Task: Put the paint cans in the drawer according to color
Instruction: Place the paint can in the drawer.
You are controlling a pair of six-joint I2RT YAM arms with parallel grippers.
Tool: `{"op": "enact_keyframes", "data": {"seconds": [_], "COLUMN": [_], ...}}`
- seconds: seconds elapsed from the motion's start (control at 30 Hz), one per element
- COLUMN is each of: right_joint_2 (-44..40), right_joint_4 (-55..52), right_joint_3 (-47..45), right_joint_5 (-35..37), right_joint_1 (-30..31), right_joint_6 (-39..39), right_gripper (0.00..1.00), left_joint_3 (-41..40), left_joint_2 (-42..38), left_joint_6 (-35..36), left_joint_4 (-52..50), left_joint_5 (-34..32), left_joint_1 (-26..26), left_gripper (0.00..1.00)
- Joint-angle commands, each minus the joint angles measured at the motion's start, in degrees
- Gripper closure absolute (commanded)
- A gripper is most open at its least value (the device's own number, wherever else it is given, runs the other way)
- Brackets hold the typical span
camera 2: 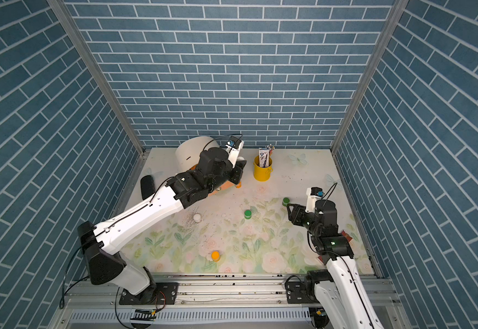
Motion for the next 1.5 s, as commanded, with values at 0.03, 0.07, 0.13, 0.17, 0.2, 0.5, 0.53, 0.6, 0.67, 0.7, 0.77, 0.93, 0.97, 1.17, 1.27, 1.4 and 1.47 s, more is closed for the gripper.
{"op": "enact_keyframes", "data": {"seconds": [0.03,0.07,0.13,0.17,0.2,0.5,0.53,0.6,0.67,0.7,0.77,0.93,0.97,1.17,1.27,1.4,1.47], "right_joint_2": [0.4,0.3,0.1,0.1,0.1,2.6,2.9,3.1,3.5,3.7,3.9,4.3,4.4,5.0,5.1,5.3,5.4], "right_joint_4": [2.7,3.2,4.3,5.0,5.3,7.6,7.7,8.1,8.4,8.5,8.6,9.2,9.3,9.3,9.3,9.3,9.3], "right_joint_3": [-0.9,-1.2,-1.8,-2.2,-2.4,-1.8,-1.6,-1.4,-1.3,-1.2,-1.0,-0.6,-0.6,0.2,0.4,0.4,0.5], "right_joint_5": [-1.2,-1.1,-1.0,-0.8,-0.2,2.2,2.6,3.0,3.4,3.6,4.0,5.1,5.4,6.7,7.3,8.1,8.4], "right_joint_1": [1.6,2.2,3.4,4.5,5.7,13.3,13.8,14.7,15.8,16.2,17.0,19.3,19.8,21.8,22.7,23.8,24.1], "right_joint_6": [2.1,2.4,2.9,3.1,3.3,3.0,3.0,3.1,3.0,3.0,3.1,3.3,3.4,3.4,3.4,3.3,3.3], "right_gripper": [0.43,0.43,0.43,0.43,0.43,0.43,0.43,0.43,0.43,0.43,0.43,0.43,0.43,0.44,0.44,0.44,0.44], "left_joint_3": [2.8,3.0,2.9,2.5,2.2,-1.1,-1.8,-3.7,-5.2,-5.8,-6.9,-9.1,-9.5,-9.7,-9.9,-9.9,-9.7], "left_joint_2": [0.2,0.2,0.2,0.0,-0.1,0.7,0.7,0.5,0.5,0.4,0.7,1.8,2.1,3.9,4.3,4.8,5.0], "left_joint_6": [-1.7,-2.0,-2.5,-2.9,-3.1,-6.5,-6.7,-6.9,-7.0,-7.1,-7.0,-6.8,-6.8,-7.0,-7.1,-7.1,-7.0], "left_joint_4": [-4.7,-5.1,-5.4,-5.5,-5.4,-7.3,-7.1,-6.3,-5.5,-5.2,-4.7,-3.1,-2.8,-2.5,-2.1,-2.0,-2.1], "left_joint_5": [-3.9,-4.4,-4.5,-4.3,-3.9,-2.6,-2.2,-1.5,-0.8,-0.7,-0.2,1.6,1.8,1.8,1.7,1.9,1.9], "left_joint_1": [3.8,4.5,5.9,6.7,7.5,12.5,12.9,13.5,13.8,13.9,14.1,14.3,14.4,14.9,15.0,15.3,15.3], "left_gripper": [0.96,0.96,0.96,0.96,0.96,0.96,0.96,0.96,0.96,0.96,0.96,0.96,0.96,0.96,0.96,0.94,0.88]}}
